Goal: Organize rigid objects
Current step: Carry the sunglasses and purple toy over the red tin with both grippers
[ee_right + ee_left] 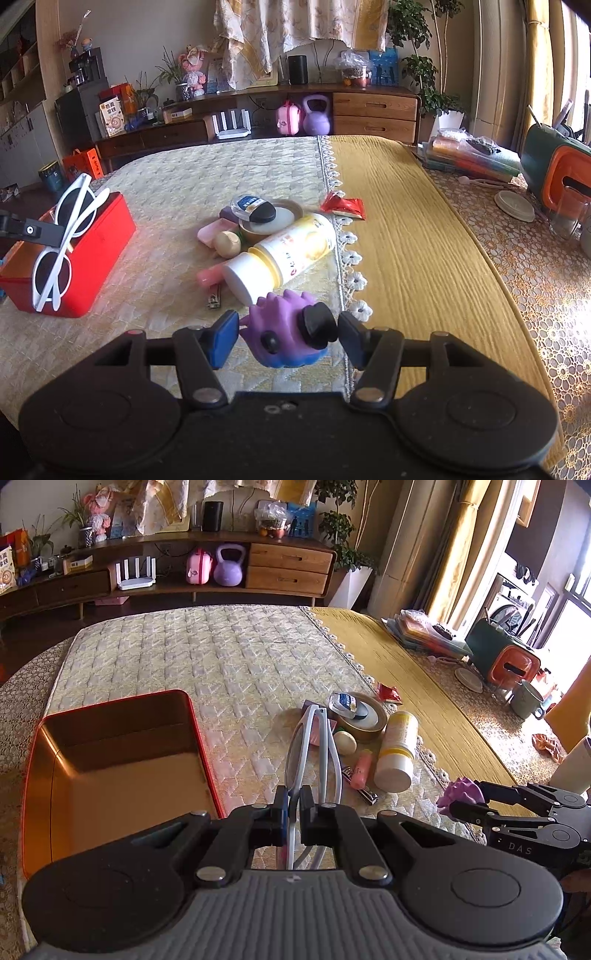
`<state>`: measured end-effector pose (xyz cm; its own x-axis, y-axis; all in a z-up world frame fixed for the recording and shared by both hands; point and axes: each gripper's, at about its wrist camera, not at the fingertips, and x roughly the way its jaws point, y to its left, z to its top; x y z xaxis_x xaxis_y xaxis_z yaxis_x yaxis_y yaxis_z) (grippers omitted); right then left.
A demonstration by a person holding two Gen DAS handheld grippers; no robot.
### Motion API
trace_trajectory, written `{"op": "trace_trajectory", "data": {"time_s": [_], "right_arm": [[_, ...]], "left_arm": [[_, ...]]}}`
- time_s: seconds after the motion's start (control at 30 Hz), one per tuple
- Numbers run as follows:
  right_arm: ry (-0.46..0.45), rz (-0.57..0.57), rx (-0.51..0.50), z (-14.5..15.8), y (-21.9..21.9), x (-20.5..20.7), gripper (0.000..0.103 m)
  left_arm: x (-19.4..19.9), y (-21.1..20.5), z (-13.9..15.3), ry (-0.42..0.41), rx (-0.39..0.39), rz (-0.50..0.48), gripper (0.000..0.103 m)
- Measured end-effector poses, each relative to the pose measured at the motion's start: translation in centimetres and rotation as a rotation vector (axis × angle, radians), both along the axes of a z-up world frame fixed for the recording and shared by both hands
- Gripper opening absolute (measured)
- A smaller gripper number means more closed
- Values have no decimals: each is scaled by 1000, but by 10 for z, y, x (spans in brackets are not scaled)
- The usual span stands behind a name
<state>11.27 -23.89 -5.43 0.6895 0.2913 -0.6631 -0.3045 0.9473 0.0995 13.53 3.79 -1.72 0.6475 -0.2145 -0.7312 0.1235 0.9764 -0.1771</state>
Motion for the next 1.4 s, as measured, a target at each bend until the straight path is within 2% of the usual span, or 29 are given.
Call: {"op": "trace_trajectory", "data": {"time_s": [0.4,0.73,1.07,1.4], "right_arm": [[-52,128,45,47,57,-5,59],[-68,255,57,60,138,12,59],[-65,358,24,45,213,34,59],[-73,413,-51,15,270,72,59]], "left_arm": [[-8,44,19,-20,-2,79,5],[-5,104,31,-26,14,176,5],[22,163,2,49,30,284,5],[58,181,-36,143,94,305,5]]}}
